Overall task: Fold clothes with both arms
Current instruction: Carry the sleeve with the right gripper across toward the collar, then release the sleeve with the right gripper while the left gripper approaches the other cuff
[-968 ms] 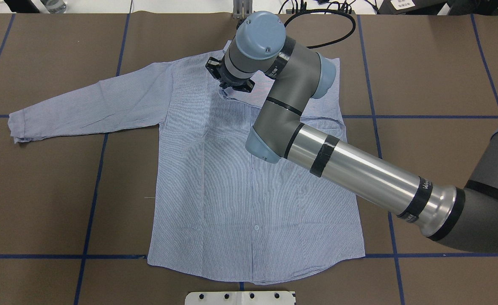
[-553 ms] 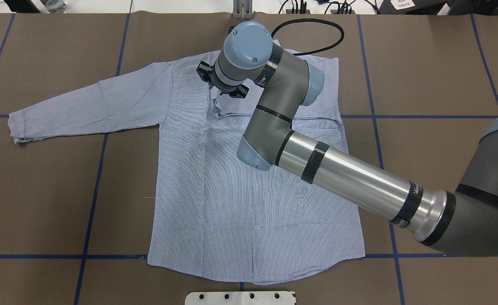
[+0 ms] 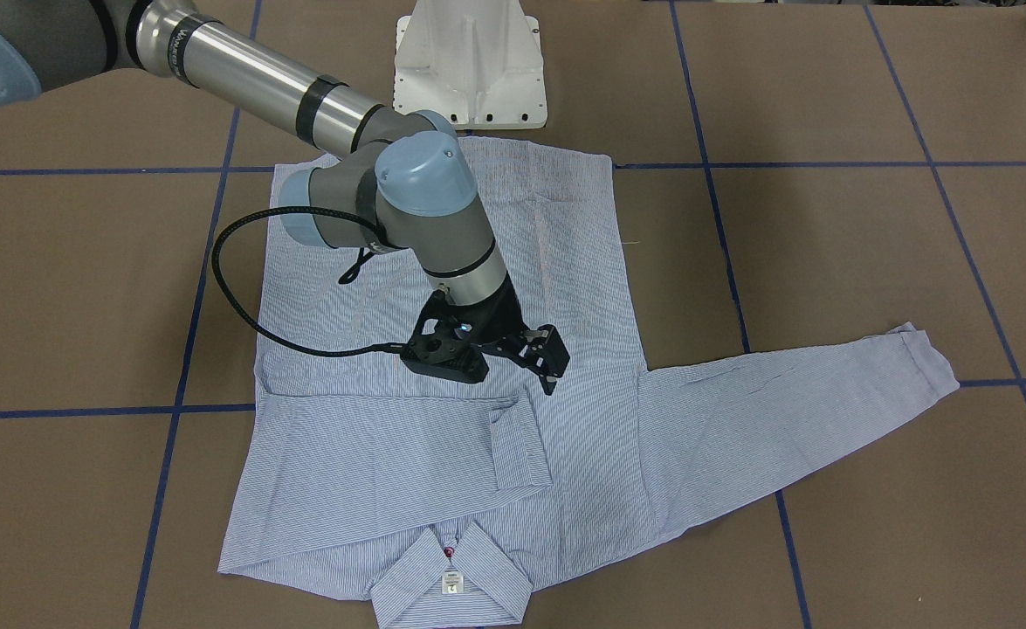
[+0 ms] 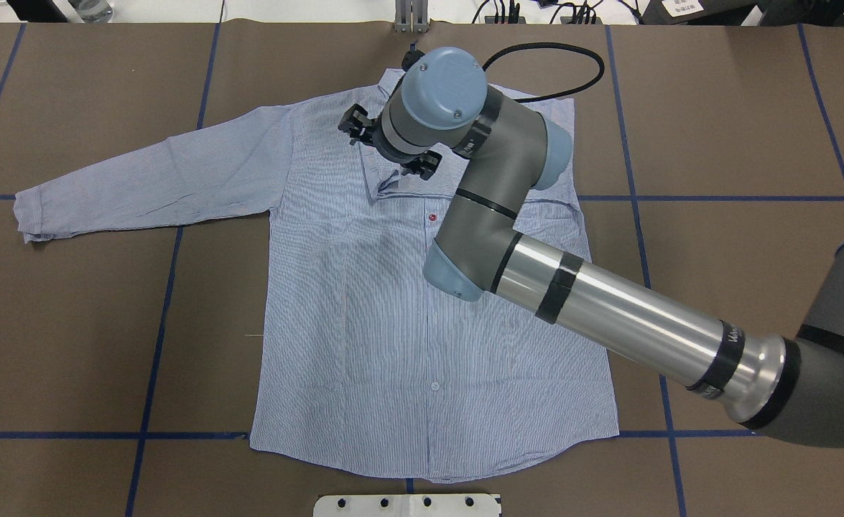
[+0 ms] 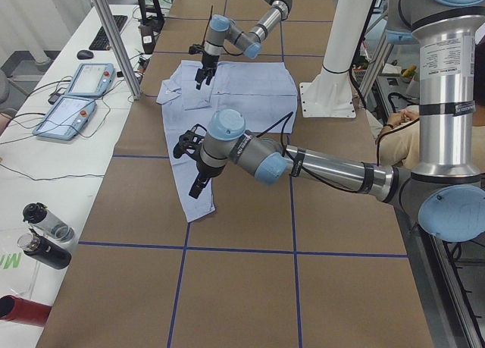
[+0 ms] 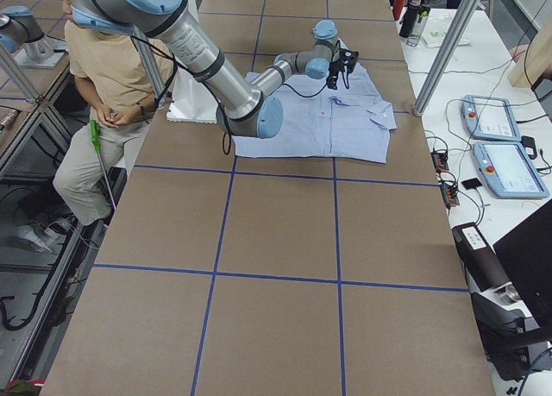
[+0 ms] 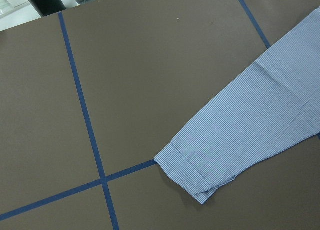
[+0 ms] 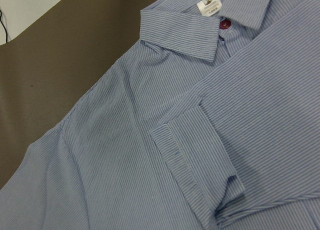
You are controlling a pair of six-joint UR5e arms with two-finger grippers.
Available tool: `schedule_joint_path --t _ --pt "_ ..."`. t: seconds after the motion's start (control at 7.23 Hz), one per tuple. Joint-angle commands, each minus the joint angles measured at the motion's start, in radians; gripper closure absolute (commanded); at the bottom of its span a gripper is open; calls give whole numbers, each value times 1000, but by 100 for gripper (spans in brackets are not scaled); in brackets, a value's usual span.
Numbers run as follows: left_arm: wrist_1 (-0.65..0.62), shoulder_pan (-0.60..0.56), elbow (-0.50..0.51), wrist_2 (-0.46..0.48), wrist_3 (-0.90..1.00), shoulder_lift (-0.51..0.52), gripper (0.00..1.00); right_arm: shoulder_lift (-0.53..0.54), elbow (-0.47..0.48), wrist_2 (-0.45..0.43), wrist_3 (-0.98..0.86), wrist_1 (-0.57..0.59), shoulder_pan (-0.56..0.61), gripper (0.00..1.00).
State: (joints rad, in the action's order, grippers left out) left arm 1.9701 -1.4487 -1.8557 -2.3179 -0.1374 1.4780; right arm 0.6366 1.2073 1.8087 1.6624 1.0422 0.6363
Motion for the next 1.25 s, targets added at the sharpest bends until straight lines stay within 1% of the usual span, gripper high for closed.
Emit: schedule_joint_path --t 0.0,0.14,0.28,0.42,0.55,0.69,0.83,0.97,1.11 --pt "7 46 68 -6 -25 27 1 195 198 52 -1 13 29 0" --pt "10 100 78 -3 -159 41 1 295 295 96 -7 13 60 0" --pt "10 147 101 -5 -229 50 1 378 372 134 -12 15 90 0" --pt "9 148 175 -15 -314 98 1 414 409 161 -12 15 121 0" --pt "77 171 240 -82 -409 119 1 454 452 170 -12 15 141 0" --pt "222 185 321 -87 -542 117 3 489 487 170 -12 15 146 0" --pt "477 197 454 -86 -702 120 5 494 497 169 -12 19 144 0" --pt "714 220 590 -83 -866 137 13 502 501 167 -12 21 146 0" --pt "818 269 636 -22 -1016 154 18 511 502 166 -12 19 144 0"
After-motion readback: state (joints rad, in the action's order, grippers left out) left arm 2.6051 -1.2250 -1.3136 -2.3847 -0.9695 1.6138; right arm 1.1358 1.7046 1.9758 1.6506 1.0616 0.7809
